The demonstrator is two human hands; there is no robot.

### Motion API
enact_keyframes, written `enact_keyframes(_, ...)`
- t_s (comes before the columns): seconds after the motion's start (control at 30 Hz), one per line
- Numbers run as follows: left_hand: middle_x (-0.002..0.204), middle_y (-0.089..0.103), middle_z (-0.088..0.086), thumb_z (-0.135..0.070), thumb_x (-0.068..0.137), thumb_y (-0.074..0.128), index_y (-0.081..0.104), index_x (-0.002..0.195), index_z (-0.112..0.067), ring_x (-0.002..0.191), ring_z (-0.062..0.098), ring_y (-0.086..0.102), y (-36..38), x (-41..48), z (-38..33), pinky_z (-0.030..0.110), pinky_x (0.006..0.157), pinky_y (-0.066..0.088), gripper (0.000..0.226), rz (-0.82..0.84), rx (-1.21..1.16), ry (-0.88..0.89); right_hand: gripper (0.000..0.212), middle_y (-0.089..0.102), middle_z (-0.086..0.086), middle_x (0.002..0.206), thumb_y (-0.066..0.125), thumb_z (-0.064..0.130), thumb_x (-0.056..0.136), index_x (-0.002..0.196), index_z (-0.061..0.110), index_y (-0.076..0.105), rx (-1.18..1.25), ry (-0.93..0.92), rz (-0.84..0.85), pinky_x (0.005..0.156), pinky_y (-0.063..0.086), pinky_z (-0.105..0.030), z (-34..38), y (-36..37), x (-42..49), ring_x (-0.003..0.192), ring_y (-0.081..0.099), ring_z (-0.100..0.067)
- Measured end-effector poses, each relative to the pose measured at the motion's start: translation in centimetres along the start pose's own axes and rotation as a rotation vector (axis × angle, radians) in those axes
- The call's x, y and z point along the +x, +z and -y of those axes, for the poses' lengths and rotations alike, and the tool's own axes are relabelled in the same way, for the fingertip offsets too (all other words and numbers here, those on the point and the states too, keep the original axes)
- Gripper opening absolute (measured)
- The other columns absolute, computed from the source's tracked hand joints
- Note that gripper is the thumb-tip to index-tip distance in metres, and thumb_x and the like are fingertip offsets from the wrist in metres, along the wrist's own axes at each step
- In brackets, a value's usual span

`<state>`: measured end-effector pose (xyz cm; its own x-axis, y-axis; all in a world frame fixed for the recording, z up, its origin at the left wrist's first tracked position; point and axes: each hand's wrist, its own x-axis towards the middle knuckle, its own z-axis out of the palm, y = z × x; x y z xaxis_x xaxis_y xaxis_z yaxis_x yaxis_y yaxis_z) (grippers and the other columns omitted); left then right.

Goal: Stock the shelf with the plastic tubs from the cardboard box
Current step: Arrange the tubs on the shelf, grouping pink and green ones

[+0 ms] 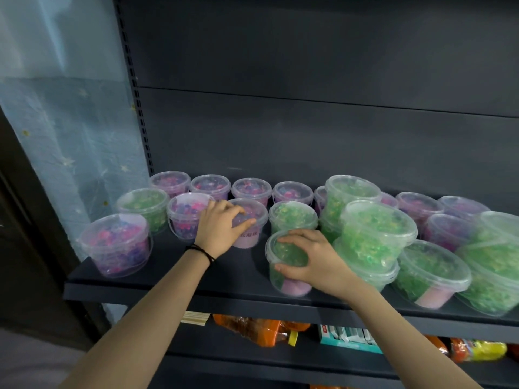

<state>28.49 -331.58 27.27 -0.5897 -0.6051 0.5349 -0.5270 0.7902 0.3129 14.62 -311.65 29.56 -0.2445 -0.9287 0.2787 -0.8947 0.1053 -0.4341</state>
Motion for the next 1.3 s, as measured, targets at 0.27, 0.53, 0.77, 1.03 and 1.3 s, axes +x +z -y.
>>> enact_keyframes(0.27,0.130,0.055,0.011,-0.042,0.091,0.054,0.056,0.123,-0.014,0.124,0.030,0.044,-3.0,-1.7,7.1,0.044,0.099,0.031,0.043,0.039,0.359,-0.184,0.056,0.051,0.006,0.130,0.077,0.045,0.074,0.125,0.026,0.062,0.035,-0.021,-0.008,0.109,0.024,-0.020,0.2,0.8,0.8,0.125,0.040,-0.012)
enact_keyframes(0.53,0.105,0.059,-0.006,-0.058,0.081,0.055,0.065,0.112,-0.032,0.109,0.021,0.051,-6.4,-2.1,6.1,0.036,0.098,0.031,0.043,0.161,0.027,-0.110,0.056,0.051,0.008,0.130,0.075,0.048,0.074,0.125,0.029,0.062,0.040,-0.033,0.002,0.109,0.023,-0.020,-0.1,0.9,0.8,0.125,0.040,-0.011)
enact_keyframes(0.77,0.132,0.049,-0.009,-0.018,0.082,0.068,0.058,0.126,-0.022,0.121,0.010,0.046,-9.5,-2.3,7.8,0.027,0.102,0.038,0.045,0.495,-0.075,0.033,0.056,0.052,0.008,0.130,0.075,0.049,0.074,0.125,0.029,0.062,0.036,-0.046,0.002,0.105,0.022,-0.016,-0.2,1.0,1.0,0.124,0.041,-0.010)
enact_keyframes(1.03,0.152,0.031,0.004,-0.039,0.091,0.053,0.032,0.148,-0.029,0.136,0.025,0.028,-7.1,0.0,6.5,0.034,0.111,0.023,0.062,0.466,0.201,-0.033,0.056,0.052,0.007,0.131,0.075,0.048,0.074,0.125,0.029,0.061,0.032,-0.045,-0.002,0.110,0.026,-0.024,0.0,1.0,1.1,0.125,0.041,-0.011)
enact_keyframes(1.3,0.132,0.054,0.007,-0.025,0.096,0.053,0.044,0.143,-0.023,0.127,0.022,0.036,-5.2,1.0,7.9,0.029,0.104,0.027,0.048,0.365,0.165,0.079,0.056,0.052,0.006,0.131,0.078,0.044,0.074,0.125,0.026,0.062,0.041,-0.038,-0.016,0.111,0.027,-0.024,0.1,1.0,1.0,0.125,0.041,-0.012)
